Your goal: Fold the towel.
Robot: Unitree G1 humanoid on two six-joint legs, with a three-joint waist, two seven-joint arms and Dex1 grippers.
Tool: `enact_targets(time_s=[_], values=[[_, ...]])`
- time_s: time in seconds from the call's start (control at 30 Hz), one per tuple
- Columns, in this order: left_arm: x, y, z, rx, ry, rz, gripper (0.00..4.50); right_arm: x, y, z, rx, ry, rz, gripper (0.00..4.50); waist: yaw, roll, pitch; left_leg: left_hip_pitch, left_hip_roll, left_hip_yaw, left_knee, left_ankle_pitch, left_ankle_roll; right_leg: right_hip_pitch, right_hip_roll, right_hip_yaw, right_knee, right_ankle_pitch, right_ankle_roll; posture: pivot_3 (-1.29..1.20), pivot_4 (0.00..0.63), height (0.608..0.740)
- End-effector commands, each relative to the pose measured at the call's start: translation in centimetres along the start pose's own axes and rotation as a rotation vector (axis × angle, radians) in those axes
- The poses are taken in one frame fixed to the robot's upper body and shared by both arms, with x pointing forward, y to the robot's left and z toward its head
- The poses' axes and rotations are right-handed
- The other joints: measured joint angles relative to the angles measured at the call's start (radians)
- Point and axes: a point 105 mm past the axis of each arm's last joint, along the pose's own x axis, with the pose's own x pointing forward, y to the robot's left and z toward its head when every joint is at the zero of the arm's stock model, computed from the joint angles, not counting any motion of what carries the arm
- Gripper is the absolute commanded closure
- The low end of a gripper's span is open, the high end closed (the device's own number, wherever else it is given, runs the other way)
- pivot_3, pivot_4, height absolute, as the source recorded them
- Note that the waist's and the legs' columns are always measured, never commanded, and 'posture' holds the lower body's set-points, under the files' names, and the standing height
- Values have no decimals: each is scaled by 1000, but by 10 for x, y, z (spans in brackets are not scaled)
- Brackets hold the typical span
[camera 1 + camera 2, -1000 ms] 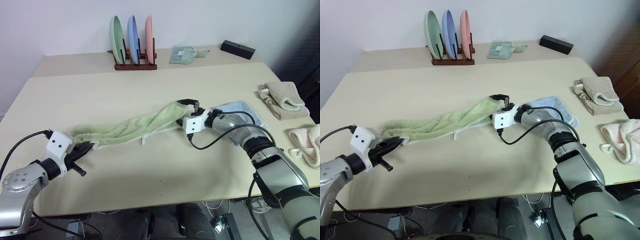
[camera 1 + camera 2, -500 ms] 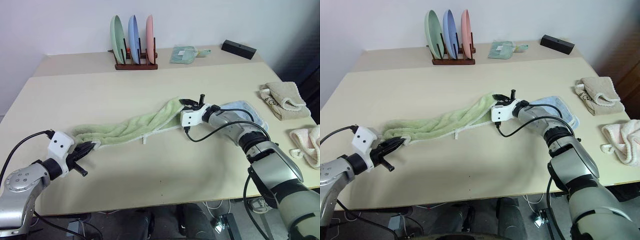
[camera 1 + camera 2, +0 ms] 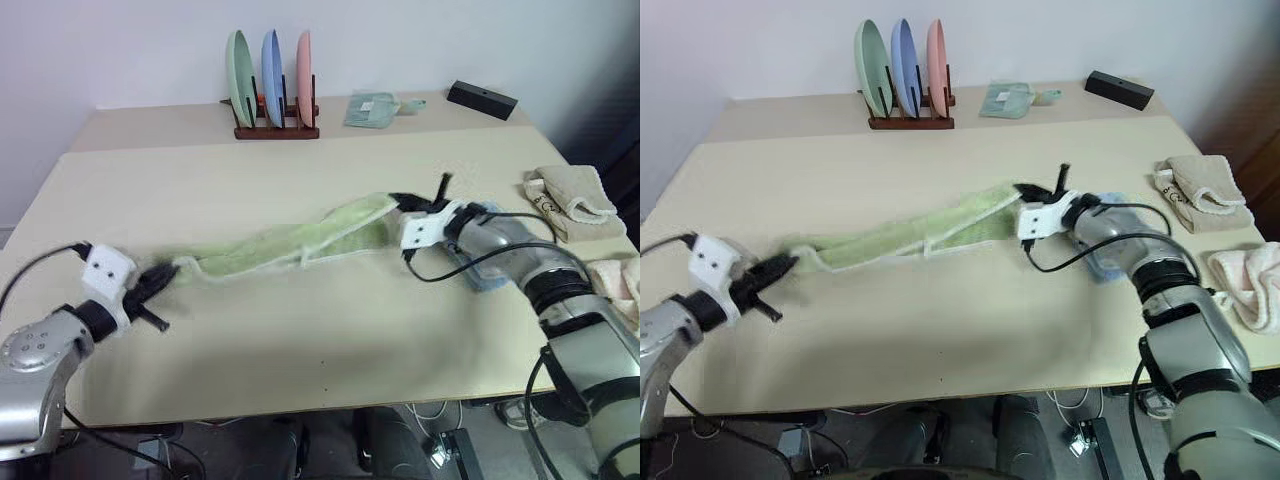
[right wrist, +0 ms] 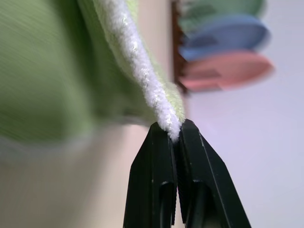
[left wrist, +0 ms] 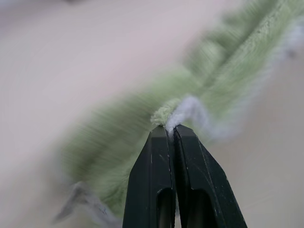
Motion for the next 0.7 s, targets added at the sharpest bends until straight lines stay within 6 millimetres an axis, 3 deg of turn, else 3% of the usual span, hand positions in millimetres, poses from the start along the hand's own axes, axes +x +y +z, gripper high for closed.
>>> enact_targets(time_s=[0.03, 0.2, 0.27, 0.37, 0.43, 0.5, 0.6, 0.7], values=[[17, 51, 45, 159, -123, 219, 4500, 0, -66, -7, -18, 49, -153, 4393, -3, 0, 0, 0, 0, 0, 0, 0, 0, 0, 0, 0, 0, 0, 0, 0, 150, 740], [31, 117, 132, 209, -381, 476, 4500, -2, -147, -9, -73, 116, -351, 4393, -12, -1, 1, -3, 1, 1, -1, 1, -2, -6, 0, 0, 1, 2, -2, 0, 150, 740], [30, 125, 157, 207, -452, 486, 4500, -5, -170, -4, -70, 107, -410, 4393, -17, -1, 1, -9, 1, 2, -1, 1, -2, -12, 0, 0, 0, 2, -2, 0, 150, 740], [30, 125, 168, 238, -474, 443, 4500, -8, -183, 4, -66, 71, -432, 4393, -21, -1, 0, -10, 1, 2, -3, 1, -2, -14, 0, 0, 0, 2, -2, 0, 150, 740], [30, 120, 158, 225, -435, 384, 4500, -9, -180, 8, -38, 34, -406, 4393, -29, -1, 1, -10, 1, 2, -3, 0, -1, -13, 0, -1, -1, 2, -2, 0, 150, 740], [27, 108, 138, 228, -383, 297, 4500, -9, -164, 12, 12, -16, -329, 4393, -37, -1, 1, -11, 1, 2, -2, 0, 0, -14, 0, -1, -1, 2, -2, 0, 150, 740], [16, 75, 88, 219, -222, 119, 4500, -14, -112, 18, 106, -81, -92, 4393, -41, -1, 1, -11, 2, 1, -2, 0, 0, -14, 1, -1, 0, 2, -1, 0, 150, 740], [1, 49, 54, 150, -92, -2, 4500, -28, -72, 25, 185, -102, 102, 4393, -38, 0, 1, -14, 3, 1, 0, 0, 0, -16, 1, -1, 0, 2, -2, 0, 150, 740]])
